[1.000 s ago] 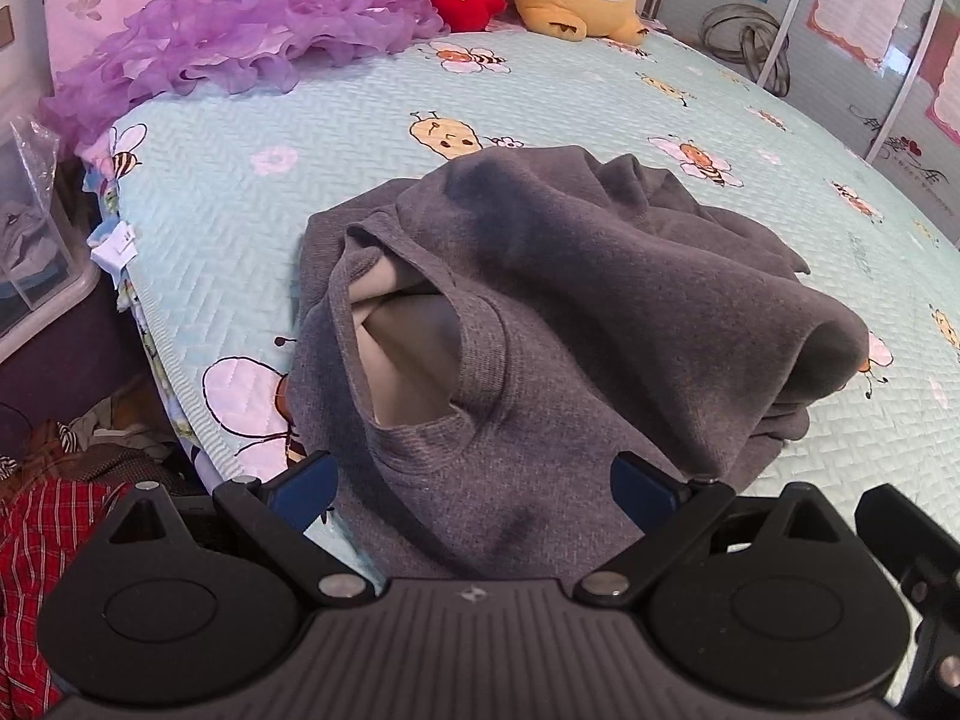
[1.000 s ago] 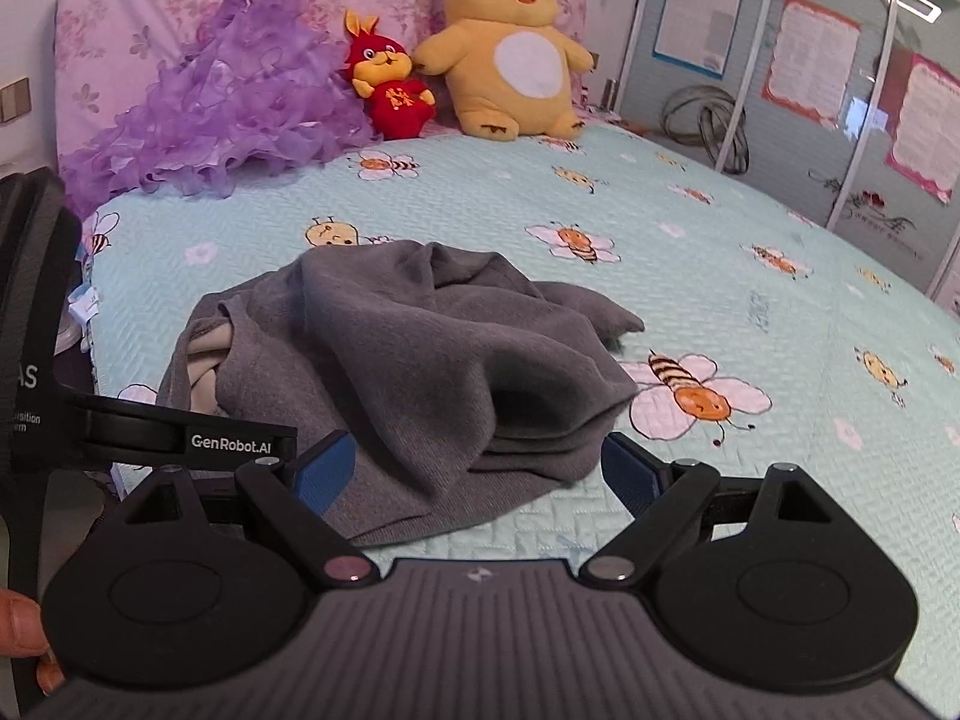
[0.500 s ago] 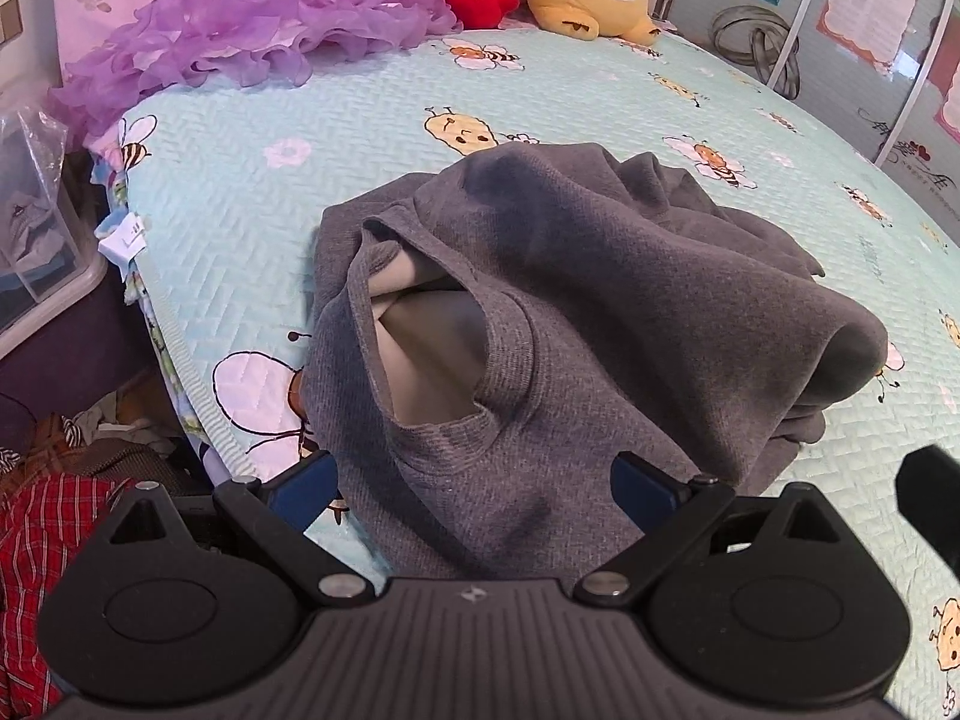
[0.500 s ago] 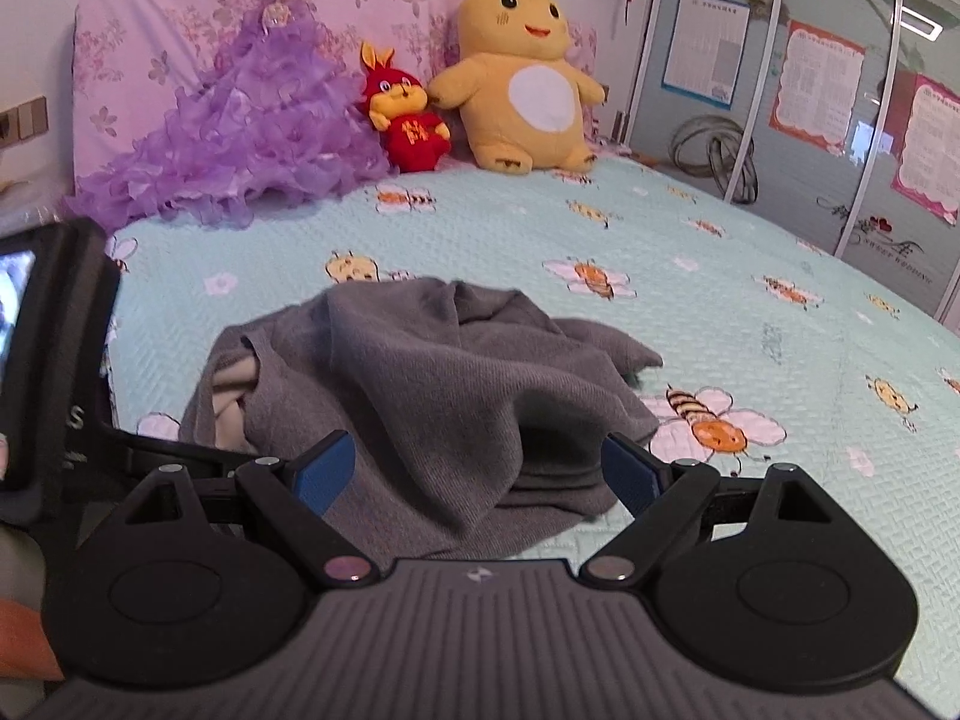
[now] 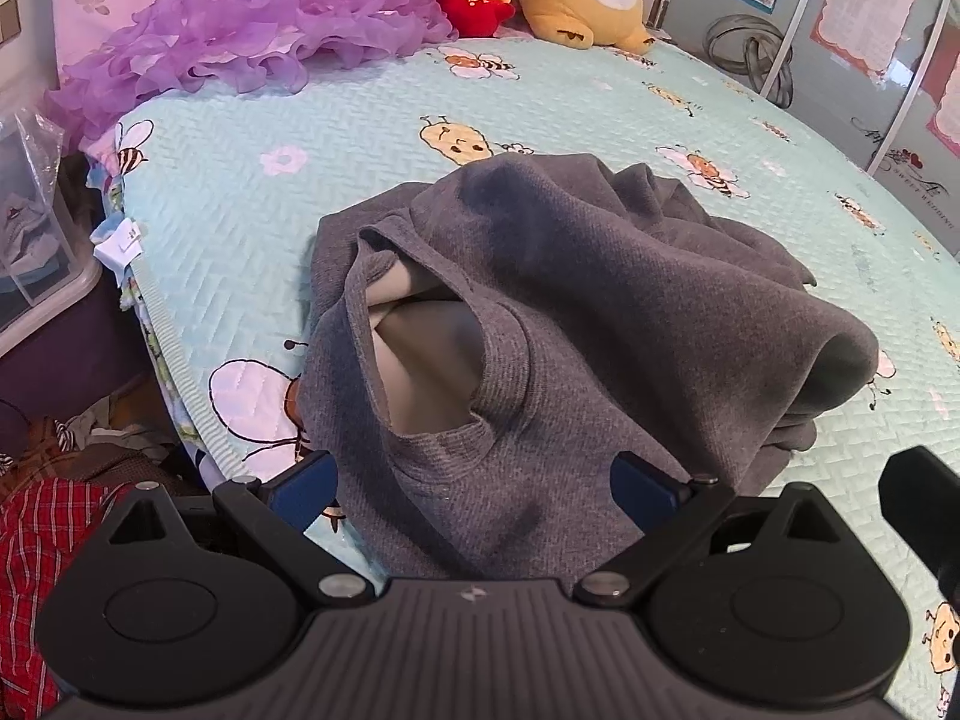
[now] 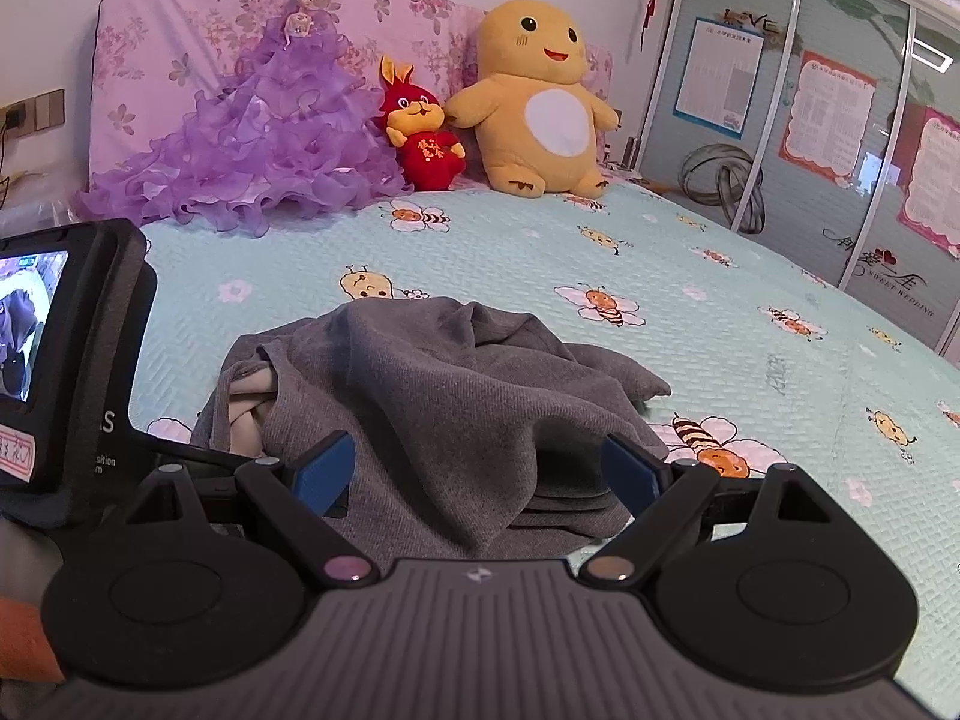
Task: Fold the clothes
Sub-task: 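Position both grippers open above the crumpled grey sweatshirt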
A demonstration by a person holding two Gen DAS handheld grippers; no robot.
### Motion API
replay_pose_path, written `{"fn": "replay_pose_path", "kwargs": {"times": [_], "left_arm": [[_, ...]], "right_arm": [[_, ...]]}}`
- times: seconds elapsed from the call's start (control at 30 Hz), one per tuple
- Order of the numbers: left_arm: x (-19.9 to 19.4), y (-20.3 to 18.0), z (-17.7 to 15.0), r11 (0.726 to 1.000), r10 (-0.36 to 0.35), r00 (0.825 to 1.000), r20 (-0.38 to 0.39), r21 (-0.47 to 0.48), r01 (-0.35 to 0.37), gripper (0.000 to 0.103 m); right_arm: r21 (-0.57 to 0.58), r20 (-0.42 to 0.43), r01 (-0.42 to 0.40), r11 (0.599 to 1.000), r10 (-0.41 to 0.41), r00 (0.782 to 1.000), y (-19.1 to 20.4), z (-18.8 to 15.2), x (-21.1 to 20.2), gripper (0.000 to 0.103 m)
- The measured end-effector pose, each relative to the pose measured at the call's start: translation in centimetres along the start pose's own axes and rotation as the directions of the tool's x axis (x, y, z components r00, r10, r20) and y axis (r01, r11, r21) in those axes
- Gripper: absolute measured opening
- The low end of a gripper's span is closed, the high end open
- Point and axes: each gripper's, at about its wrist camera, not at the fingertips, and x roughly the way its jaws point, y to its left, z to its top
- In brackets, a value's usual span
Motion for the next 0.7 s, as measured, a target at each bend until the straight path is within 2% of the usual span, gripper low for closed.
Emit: {"fn": "replay_pose_path", "kwargs": {"times": [0.7], "left_arm": [[-0.02,0.31,0.21,0.999,-0.032,0.999,-0.01,-0.017,0.032,0.1]], "right_arm": [[-0.005,0.001,0.003,1.0,-0.003,1.0,0.27,0.25,-0.25,0.089]]}}
